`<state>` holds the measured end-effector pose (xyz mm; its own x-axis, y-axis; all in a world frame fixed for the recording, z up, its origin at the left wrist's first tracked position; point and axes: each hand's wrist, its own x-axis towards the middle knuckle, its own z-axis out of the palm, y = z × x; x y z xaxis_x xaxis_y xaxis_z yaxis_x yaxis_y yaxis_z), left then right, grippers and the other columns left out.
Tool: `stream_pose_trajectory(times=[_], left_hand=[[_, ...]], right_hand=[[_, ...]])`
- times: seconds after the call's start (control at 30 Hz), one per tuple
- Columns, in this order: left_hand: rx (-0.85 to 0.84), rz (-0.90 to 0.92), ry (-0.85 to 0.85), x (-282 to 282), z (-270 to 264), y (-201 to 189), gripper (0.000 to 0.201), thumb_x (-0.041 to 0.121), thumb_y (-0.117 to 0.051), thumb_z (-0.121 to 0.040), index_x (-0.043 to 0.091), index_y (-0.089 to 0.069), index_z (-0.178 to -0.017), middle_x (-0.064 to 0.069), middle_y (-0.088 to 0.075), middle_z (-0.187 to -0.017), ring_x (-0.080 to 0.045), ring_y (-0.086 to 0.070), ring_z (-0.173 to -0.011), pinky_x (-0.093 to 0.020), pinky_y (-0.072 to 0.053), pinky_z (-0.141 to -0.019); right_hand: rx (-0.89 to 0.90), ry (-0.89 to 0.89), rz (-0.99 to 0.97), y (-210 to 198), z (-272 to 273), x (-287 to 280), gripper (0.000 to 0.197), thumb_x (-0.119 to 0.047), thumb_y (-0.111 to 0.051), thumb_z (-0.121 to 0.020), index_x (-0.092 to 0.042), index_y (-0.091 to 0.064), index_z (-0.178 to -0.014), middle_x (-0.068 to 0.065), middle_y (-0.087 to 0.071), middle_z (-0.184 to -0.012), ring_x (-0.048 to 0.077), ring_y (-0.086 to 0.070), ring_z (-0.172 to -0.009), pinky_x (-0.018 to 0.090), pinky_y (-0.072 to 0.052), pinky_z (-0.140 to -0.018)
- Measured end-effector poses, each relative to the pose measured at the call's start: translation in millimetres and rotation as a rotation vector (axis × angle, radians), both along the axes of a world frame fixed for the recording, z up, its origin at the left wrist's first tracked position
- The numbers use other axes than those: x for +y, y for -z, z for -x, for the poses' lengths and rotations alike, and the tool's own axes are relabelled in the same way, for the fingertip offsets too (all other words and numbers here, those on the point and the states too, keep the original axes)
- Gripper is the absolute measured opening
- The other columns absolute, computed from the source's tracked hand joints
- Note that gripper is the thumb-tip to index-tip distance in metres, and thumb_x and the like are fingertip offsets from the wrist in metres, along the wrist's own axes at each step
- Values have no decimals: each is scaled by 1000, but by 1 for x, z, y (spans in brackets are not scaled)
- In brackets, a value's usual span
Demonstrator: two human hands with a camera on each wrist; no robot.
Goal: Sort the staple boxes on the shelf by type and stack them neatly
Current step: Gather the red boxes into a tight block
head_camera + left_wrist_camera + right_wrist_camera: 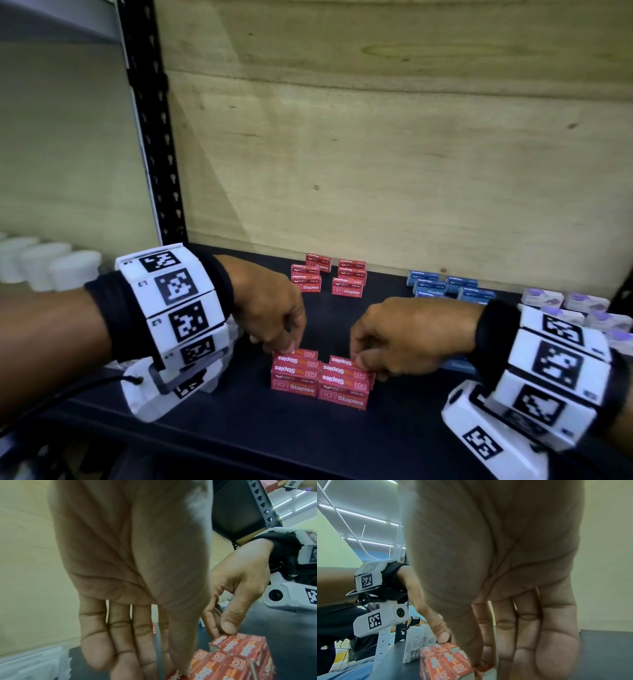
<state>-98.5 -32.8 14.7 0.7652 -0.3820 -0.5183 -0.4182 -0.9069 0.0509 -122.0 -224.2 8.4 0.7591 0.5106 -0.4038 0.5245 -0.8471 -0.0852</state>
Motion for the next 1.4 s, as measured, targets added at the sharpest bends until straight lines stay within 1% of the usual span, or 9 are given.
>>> stream_pose_trajectory(times=[0.17, 0.3, 0.5, 0.67, 0.9, 0.97, 1.17, 1.27, 1.4], left_hand=[[6, 8, 14, -4, -2, 0, 16, 33, -60, -96, 29, -70, -108, 8, -74, -100, 1, -59, -65, -17, -48, -69], [12, 9, 15, -6, -3, 1, 16, 33, -61, -95, 28, -71, -107, 8, -74, -99, -1, -60, -69, -15, -43, -64], [-14, 1, -23, -8, -8, -2, 19, 39, -61, -93, 28, -72, -105, 8, -74, -99, -11, -69, -91, -24, -54, -82], [-239, -22, -25, -11, -30, -12, 21, 46, -63, -91, 30, -70, -101, 10, -67, -93, -12, -63, -90, -31, -53, -85], [-448, -186, -51, -12, -70, -17, 35, 45, -67, -89, 27, -65, -118, 5, -64, -109, -17, -58, -92, -31, -44, -73], [-450, -207, -66, -12, -81, -14, 36, 44, -69, -88, 26, -65, -119, 3, -64, -111, -19, -60, -94, -31, -46, -74], [-418, -242, -67, -13, -109, -1, 39, 36, -70, -88, 19, -65, -122, -2, -66, -113, -23, -64, -100, -34, -53, -81], [-348, -242, -49, -18, -119, 2, 41, 35, -71, -89, 15, -65, -125, 0, -68, -111, -19, -63, -95, -28, -48, -74], [-258, -155, -24, -22, -125, -2, 33, 20, -71, -90, 8, -69, -120, -7, -70, -114, -13, -56, -83, -12, -40, -47]], right_hand=[[-7, -10, -4, 2, -3, 3, 16, -35, -51, -100, -31, -66, -106, -12, -74, -92, -6, -55, -67, 17, -37, -63], [3, -21, 6, 3, -5, 5, 16, -35, -51, -100, -31, -66, -105, -12, -74, -92, -5, -55, -69, 18, -38, -64], [31, 4, 6, 0, -12, 5, 15, -38, -54, -98, -31, -67, -102, -13, -74, -90, -3, -59, -73, 20, -45, -74], [-109, 59, 10, -12, -39, 3, 23, -42, -59, -95, -25, -70, -106, -8, -72, -98, 12, -65, -91, 32, -53, -88], [-263, 154, 54, -13, -93, 4, 27, -39, -69, -89, -20, -68, -108, 1, -70, -105, 21, -65, -94, 32, -51, -82], [-284, 177, 87, -8, -106, 6, 29, -38, -70, -89, -20, -67, -112, 1, -69, -107, 22, -65, -95, 33, -53, -83], [-293, 169, 152, 5, -134, 12, 31, -31, -72, -88, -14, -67, -114, 5, -69, -108, 24, -67, -94, 29, -49, -69], [-246, 153, 176, 7, -143, 16, 32, -31, -73, -88, -12, -67, -113, 4, -69, -104, 24, -66, -91, 31, -50, -72], [-254, 143, 189, 6, -142, 16, 29, -30, -72, -89, -9, -67, -108, 3, -64, -92, 23, -61, -81, 29, -45, -67]])
